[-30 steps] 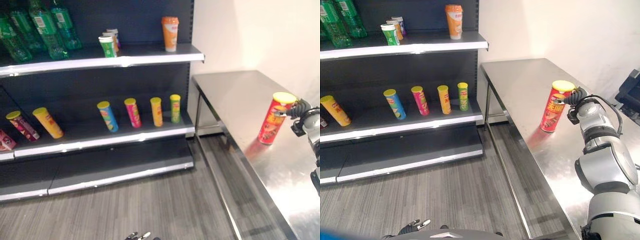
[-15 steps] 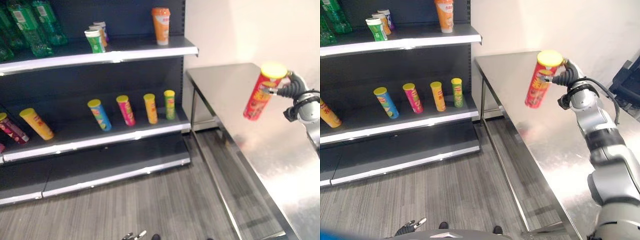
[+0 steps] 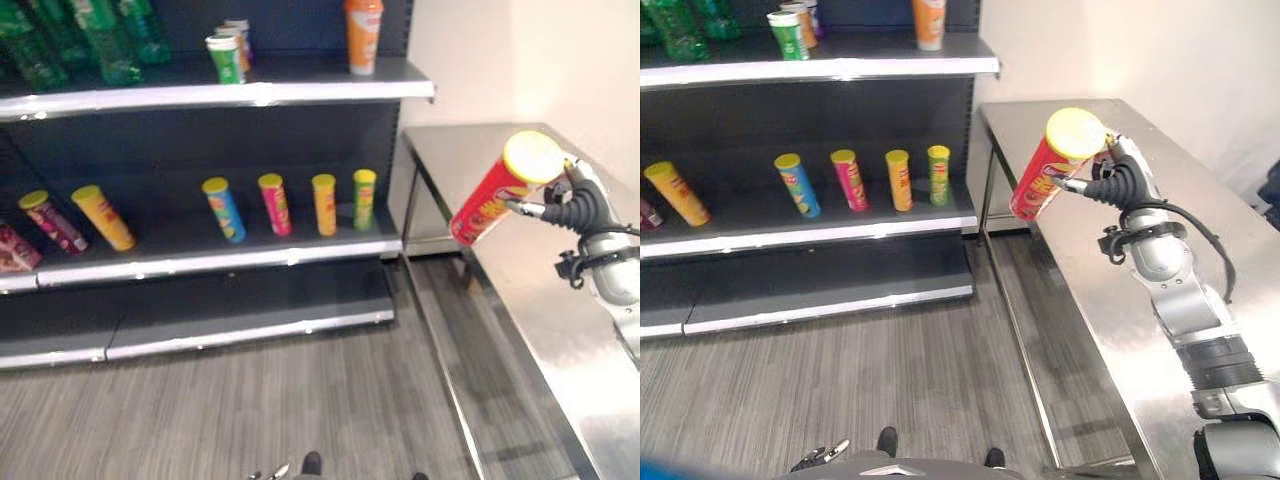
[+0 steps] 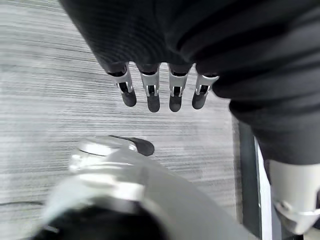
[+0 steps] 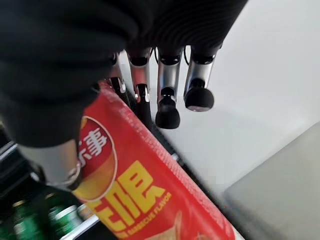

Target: Put the goods on the table back onto the shelves and tidy them up.

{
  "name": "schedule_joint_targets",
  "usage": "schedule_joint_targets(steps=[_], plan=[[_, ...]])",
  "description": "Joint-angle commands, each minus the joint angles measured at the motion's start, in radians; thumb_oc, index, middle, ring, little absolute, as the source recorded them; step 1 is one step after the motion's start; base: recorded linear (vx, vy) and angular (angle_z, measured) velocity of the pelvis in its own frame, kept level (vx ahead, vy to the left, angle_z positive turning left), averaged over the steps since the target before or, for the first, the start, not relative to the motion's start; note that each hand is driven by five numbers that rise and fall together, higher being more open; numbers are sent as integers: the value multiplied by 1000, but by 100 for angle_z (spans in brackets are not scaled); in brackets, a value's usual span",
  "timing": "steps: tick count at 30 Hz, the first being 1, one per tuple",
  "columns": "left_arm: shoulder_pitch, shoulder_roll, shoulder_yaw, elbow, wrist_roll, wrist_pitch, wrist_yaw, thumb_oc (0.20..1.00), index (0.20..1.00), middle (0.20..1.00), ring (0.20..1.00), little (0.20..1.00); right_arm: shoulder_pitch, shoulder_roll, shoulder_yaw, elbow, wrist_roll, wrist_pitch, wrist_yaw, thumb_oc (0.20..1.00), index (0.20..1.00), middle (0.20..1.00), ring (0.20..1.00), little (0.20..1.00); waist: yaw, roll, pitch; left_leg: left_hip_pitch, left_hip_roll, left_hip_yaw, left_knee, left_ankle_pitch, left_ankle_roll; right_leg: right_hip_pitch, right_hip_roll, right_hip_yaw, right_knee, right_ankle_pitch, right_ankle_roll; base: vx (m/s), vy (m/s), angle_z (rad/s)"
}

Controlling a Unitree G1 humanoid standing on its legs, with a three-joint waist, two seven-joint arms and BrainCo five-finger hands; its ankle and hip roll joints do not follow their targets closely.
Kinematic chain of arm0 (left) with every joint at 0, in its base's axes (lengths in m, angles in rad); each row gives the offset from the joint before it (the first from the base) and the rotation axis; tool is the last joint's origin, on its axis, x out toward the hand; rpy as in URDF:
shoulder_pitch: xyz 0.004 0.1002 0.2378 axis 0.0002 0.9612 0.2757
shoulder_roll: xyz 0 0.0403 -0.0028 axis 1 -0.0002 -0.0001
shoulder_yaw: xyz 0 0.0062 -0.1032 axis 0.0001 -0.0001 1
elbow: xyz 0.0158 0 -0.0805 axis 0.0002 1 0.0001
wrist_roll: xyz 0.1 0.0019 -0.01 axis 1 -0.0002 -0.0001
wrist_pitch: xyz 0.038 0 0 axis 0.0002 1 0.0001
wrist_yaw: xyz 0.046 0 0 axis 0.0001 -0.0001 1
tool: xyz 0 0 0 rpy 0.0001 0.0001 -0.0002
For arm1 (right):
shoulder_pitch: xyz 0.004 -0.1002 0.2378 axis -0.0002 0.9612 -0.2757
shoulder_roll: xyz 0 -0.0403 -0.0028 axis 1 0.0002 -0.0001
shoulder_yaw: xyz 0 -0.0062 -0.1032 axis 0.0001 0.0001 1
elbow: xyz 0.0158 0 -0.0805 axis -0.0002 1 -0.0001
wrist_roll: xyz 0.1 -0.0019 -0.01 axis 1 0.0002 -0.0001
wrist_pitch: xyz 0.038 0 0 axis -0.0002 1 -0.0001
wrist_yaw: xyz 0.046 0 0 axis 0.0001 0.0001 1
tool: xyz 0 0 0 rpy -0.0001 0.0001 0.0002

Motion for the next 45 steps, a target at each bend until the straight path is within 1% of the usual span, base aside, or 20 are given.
schedule_joint_targets(steps=[1,10,11,13,14,16,17,18,19,25,29,31,32,35,38,40,41,42,44,45], plan=[[-75,62,-14,28,10,-22,21,1000,1000,1000,1000,1000,-172,28,27,-10,66,-57,4,200,200,200,200,200,42,-53,30,47,-36,8,12,-125,1,-11,-79,-18,22,-11,44,-89,108,20],[-68,77,-1,14,-13,-34,33,1000,1000,1000,1000,1000,-257,70,146,8,82,-51,31,200,200,200,200,200,77,-73,62,33,-87,-6,12,-127,47,-64,-129,11,48,44,71,-68,124,11],[-65,83,10,5,-31,-38,38,1000,1000,1000,1000,1000,-282,87,179,16,92,-53,36,200,200,200,200,200,85,-75,73,34,-100,-2,12,-127,56,-87,-144,28,64,82,84,-68,109,-8],[-64,87,15,0,-37,-39,39,1000,1000,1000,1000,1000,-294,94,192,22,96,-51,38,200,200,200,200,200,91,-76,75,33,-105,2,12,-125,61,-95,-148,34,71,89,82,-51,91,-21],[-60,96,22,-6,-46,-39,40,1000,1000,1000,1000,1000,-306,103,210,34,100,-49,43,200,200,200,200,200,97,-75,76,28,-107,-1,12,-121,68,-104,-139,42,99,72,72,-38,47,-28],[-60,111,24,-3,-51,-38,36,1000,1000,1000,1000,1000,-293,96,200,39,107,-49,44,200,200,200,200,200,84,-75,80,18,-108,-28,12,-111,78,-125,-15,184,151,-33,32,-23,40,-8],[-61,112,24,-3,-51,-38,36,1000,1000,1000,1000,1000,-293,96,200,39,107,-49,44,200,200,200,200,200,84,-75,78,15,-108,-27,12,-109,78,-129,-15,185,151,-31,31,20,16,52],[-51,108,29,11,-49,-33,29,1000,1000,1000,1000,1000,-281,101,195,37,111,-52,45,200,200,200,200,200,84,-79,72,11,-120,-46,12,-101,82,-129,60,218,148,-61,7,29,-20,53],[-50,107,29,14,-49,-33,27,1000,1000,1000,1000,1000,-275,104,196,39,110,-56,43,200,200,200,200,200,84,-81,72,9,-126,-55,12,-101,83,-126,84,216,139,-67,-6,36,-21,49],[-60,78,31,12,-73,-32,31,1000,1000,1000,1000,1000,-255,79,175,53,120,-52,23,200,200,200,200,200,73,-76,101,-17,-167,-148,41,-101,78,-95,126,231,93,-76,-33,11,-48,58],[-74,71,32,-1,-99,-30,33,1000,1000,1000,1000,1000,-196,45,129,34,108,-45,20,200,200,200,200,200,63,-64,134,-93,-166,-155,162,-127,56,-85,96,158,114,-97,-42,-1,30,50],[-73,76,42,9,-92,-30,37,1000,1000,1000,1000,1000,-167,28,98,23,94,-42,16,200,200,200,200,200,55,-60,131,-152,-83,-141,151,-87,29,-76,67,118,116,-121,-33,51,142,80],[-73,77,42,9,-91,-30,37,1000,1000,1000,1000,1000,-165,28,97,22,94,-41,16,200,200,200,200,200,55,-60,130,-151,-83,-141,148,-86,28,-77,67,117,117,-123,-33,64,139,44],[-77,95,38,12,-77,-30,47,1000,1000,1000,1000,1000,-134,18,63,30,90,-42,-9,200,200,200,200,200,44,-66,119,-195,45,-99,60,-16,8,-80,34,105,130,-162,-29,158,212,31],[-68,109,39,6,-79,-34,63,1000,1000,1000,1000,1000,-81,13,17,46,88,-36,-40,200,200,200,200,200,40,-56,94,-259,161,-80,12,41,-36,-15,-20,112,140,-208,-4,394,474,32],[-47,108,40,4,-93,-31,67,1000,1000,1000,1000,1000,-79,28,30,39,89,-33,-41,200,200,200,200,200,69,-43,84,-232,169,-161,12,55,-57,33,-43,153,145,-229,6,429,541,23],[-48,108,40,4,-93,-31,67,1000,1000,1000,1000,1000,-79,28,30,39,89,-32,-41,200,200,200,200,200,70,-42,84,-233,170,-162,12,57,-56,32,-42,153,144,-226,6,473,637,-51],[-51,103,41,25,-66,-24,66,1000,1000,1000,1000,1000,-63,44,25,42,73,-14,-17,200,200,200,200,200,65,-31,60,-200,143,-197,24,47,-72,66,-96,165,154,-199,31,415,629,-82],[-51,107,41,30,-47,-21,60,1000,1000,1000,1000,1000,-48,51,15,32,67,-6,-4,200,200,200,200,200,58,-35,55,-176,121,-177,26,29,-67,66,-130,177,167,-164,43,337,613,-51],[-57,121,36,28,-13,-22,60,1000,1000,1000,1000,1000,-27,86,1,33,67,-5,-3,200,200,200,200,200,49,-50,53,-148,76,-140,21,8,-50,26,-179,195,197,-24,55,132,387,27]])
